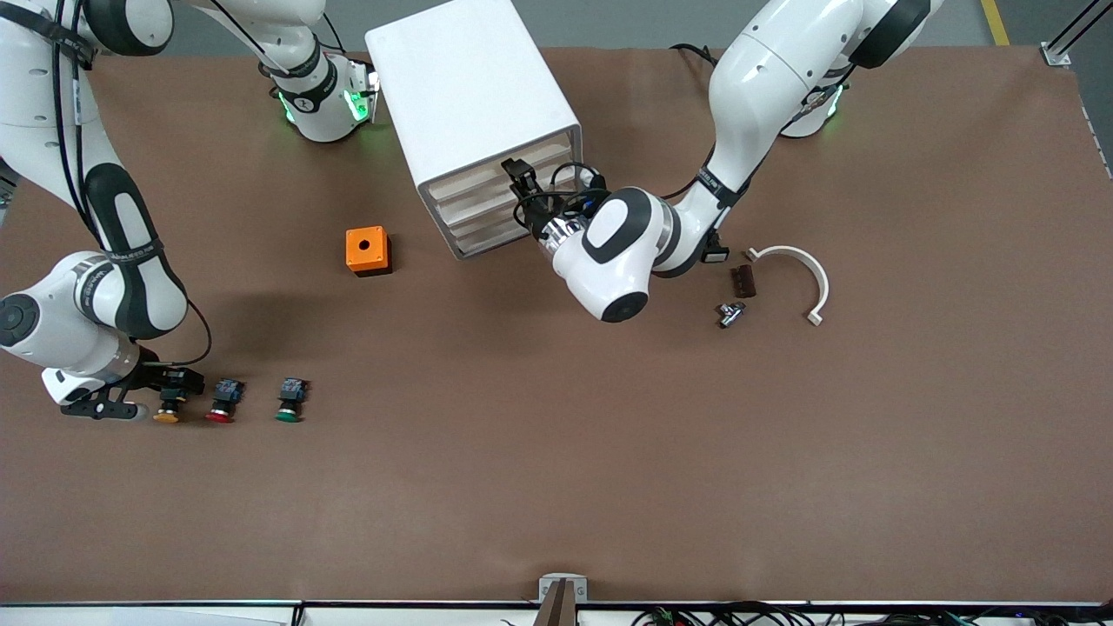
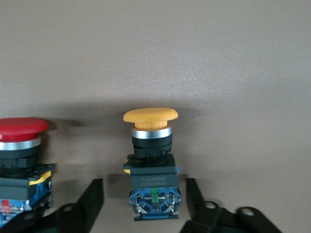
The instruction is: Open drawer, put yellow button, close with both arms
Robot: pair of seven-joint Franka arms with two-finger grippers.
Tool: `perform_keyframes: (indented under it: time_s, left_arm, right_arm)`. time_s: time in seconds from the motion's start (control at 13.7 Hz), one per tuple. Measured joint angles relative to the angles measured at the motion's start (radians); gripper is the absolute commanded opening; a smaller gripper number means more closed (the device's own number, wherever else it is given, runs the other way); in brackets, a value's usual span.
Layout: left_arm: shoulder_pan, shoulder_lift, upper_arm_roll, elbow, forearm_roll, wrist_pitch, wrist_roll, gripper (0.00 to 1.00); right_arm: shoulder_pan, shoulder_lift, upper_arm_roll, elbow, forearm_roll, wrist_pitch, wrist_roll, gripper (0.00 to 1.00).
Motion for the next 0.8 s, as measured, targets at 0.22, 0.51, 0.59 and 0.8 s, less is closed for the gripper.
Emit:
perform_keyframes:
  time_s: [0.22,0.51,0.59,0.8]
  left_arm:
    - [-0.014,0.0,0.0,0.002,-0.001,0.0,0.001,0.07]
    - [-0.012,0.006,0.001,0.002,-0.001,0.0,0.015,0.0]
    - [-0.011,0.006,0.002,0.003,-0.001,0.0,0.021,0.0]
    - [0.011,0.006,0.018,0.024,-0.001,0.001,0.03,0.01]
  right_arm:
    - [0.0,0.0,0.0,0.003,0.0,-0.001,0.0,0.0]
    - [0.0,0.0,0.0,0.01,0.0,-0.004,0.0,0.0]
    - [0.001,0.0,0.0,0.014,0.0,-0.013,0.002,0.0]
    - [0.003,-0.019,0.001,0.036,0.005,-0.096,0.029,0.0]
